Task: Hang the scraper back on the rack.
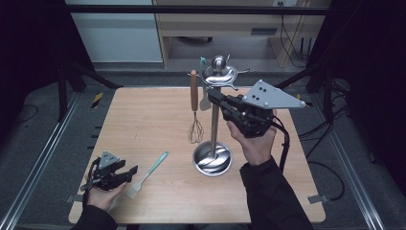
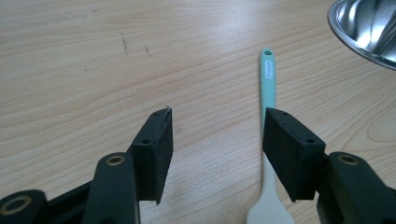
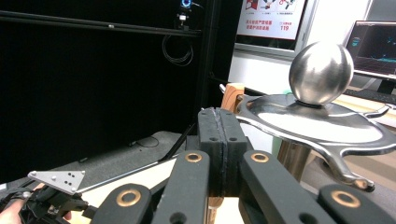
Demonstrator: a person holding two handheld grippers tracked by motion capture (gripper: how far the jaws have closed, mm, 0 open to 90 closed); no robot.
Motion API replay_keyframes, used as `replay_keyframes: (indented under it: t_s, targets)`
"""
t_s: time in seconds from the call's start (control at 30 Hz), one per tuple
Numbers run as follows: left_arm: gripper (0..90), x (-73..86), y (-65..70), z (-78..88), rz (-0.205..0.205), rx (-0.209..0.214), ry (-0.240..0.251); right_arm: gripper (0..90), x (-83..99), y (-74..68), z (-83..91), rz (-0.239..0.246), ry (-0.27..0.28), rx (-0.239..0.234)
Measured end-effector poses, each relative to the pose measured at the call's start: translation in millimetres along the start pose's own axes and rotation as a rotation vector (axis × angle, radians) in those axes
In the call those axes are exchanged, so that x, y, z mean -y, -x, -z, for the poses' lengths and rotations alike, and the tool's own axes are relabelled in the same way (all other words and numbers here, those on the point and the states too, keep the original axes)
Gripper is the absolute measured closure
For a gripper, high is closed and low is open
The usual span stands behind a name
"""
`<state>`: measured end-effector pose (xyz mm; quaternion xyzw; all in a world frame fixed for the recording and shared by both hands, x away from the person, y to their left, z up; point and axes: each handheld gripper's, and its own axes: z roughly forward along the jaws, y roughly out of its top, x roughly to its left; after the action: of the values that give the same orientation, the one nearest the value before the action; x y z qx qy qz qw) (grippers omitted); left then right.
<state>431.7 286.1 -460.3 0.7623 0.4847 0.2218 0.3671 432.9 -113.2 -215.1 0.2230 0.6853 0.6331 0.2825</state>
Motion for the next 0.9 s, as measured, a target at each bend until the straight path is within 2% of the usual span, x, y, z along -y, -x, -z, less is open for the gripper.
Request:
replay_keyframes:
  t_s: [0.3, 0.47, 0.63, 0.8, 0.9]
  targets:
    - [41.3, 0.2, 0.0, -0.6, -0.005, -0.001, -0.004, 90.0, -1.6, -2.7, -6.0, -0.001, -0.009, 0.009]
    - [39.1, 0.4, -0.1, -0.9, -0.005, 0.002, -0.007, 86.4, 2.8, -2.3, -0.3, -0.001, -0.001, 0.016]
    - [36.4, -0.1, 1.3, -2.4, -0.015, -0.003, -0.016, 81.2, 27.0, 3.6, 10.9, -0.021, -0.024, 0.028]
    - [37.4, 0.5, 0.7, -4.0, -0.022, -0.027, -0.029, 73.6, 68.3, 14.9, 20.3, -0.059, -0.101, 0.061]
    - [41.6, 1.0, 1.5, -3.7, -0.045, -0.042, -0.022, 67.1, 89.6, 22.5, 26.1, -0.083, -0.139, 0.095]
